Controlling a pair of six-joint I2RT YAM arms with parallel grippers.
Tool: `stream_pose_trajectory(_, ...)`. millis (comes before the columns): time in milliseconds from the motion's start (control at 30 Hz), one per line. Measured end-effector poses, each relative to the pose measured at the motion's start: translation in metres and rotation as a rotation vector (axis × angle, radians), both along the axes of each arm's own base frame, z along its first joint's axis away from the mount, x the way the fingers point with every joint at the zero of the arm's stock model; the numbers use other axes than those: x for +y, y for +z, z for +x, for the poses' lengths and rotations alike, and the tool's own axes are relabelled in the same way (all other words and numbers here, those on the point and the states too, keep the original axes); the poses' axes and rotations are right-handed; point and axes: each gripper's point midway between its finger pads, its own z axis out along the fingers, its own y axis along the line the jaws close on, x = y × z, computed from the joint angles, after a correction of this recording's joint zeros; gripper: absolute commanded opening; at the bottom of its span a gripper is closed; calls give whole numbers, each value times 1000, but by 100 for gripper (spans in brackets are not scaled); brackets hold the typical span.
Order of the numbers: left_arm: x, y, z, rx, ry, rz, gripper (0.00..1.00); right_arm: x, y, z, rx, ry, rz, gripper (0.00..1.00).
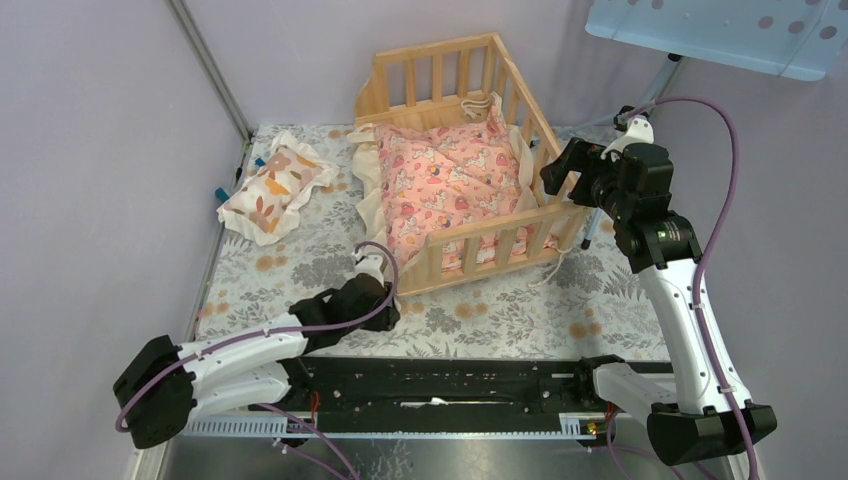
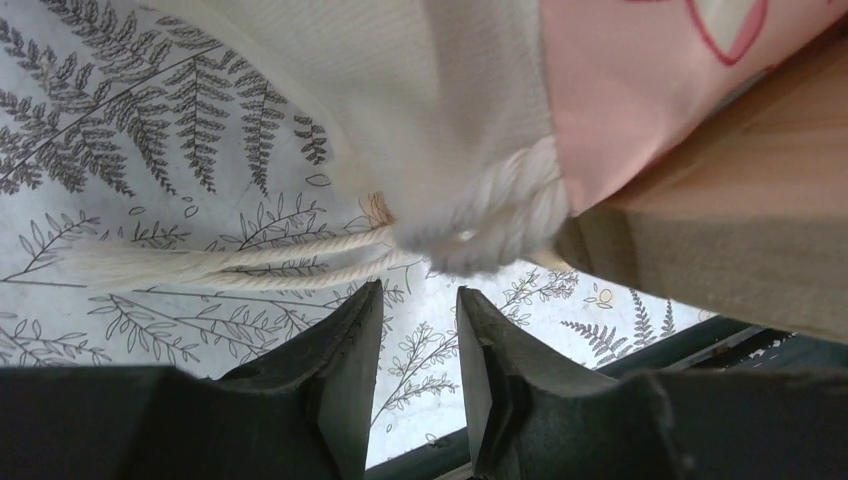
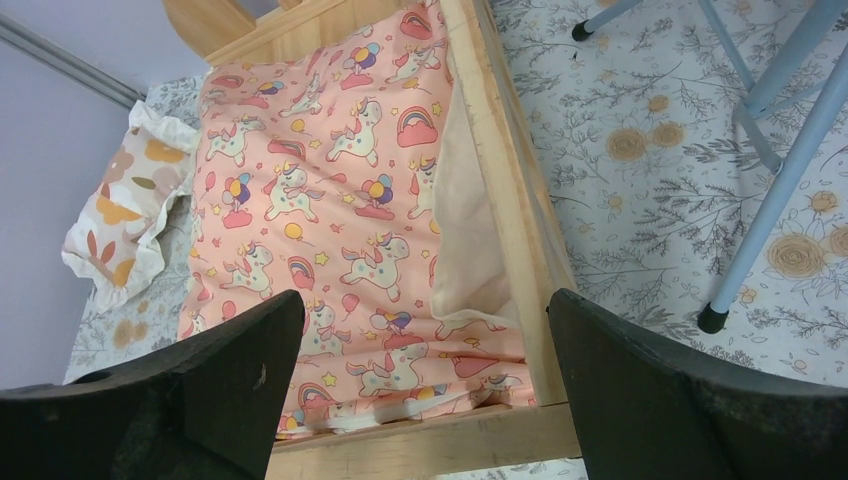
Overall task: Set up the pet bed
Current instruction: Adjust the ropes at the center of the board.
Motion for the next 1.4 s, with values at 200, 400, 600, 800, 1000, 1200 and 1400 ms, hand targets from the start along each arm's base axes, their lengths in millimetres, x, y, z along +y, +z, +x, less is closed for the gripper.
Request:
stream_pose_trajectory(200, -4, -7, 5, -36, -29, 34, 38, 0, 1, 1, -4, 1, 1, 100)
stream_pose_trajectory(400, 6, -18, 13, -57, 1, 116, 37, 0, 1, 1, -4, 2, 1, 100)
stream_pose_trajectory(600, 11, -27, 16, -55, 11, 163, 33, 2, 1, 0, -4, 9, 4, 100)
stream_pose_trajectory(800, 9, -29, 16, -56, 0, 164, 28, 4, 1, 0, -4, 22, 9, 100)
stream_pose_trajectory(1000, 2, -29, 11, -51, -29, 151, 10, 5, 0, 0, -5, 24, 10, 100)
stream_pose_trajectory(1200, -5, -29, 3, -32, -60, 129, 0, 5, 0, 0, -5, 25, 10, 100)
stream_pose_trajectory(1400, -5, -11, -2, -40, -70, 105, 0, 5, 0, 0, -5, 25, 10, 100)
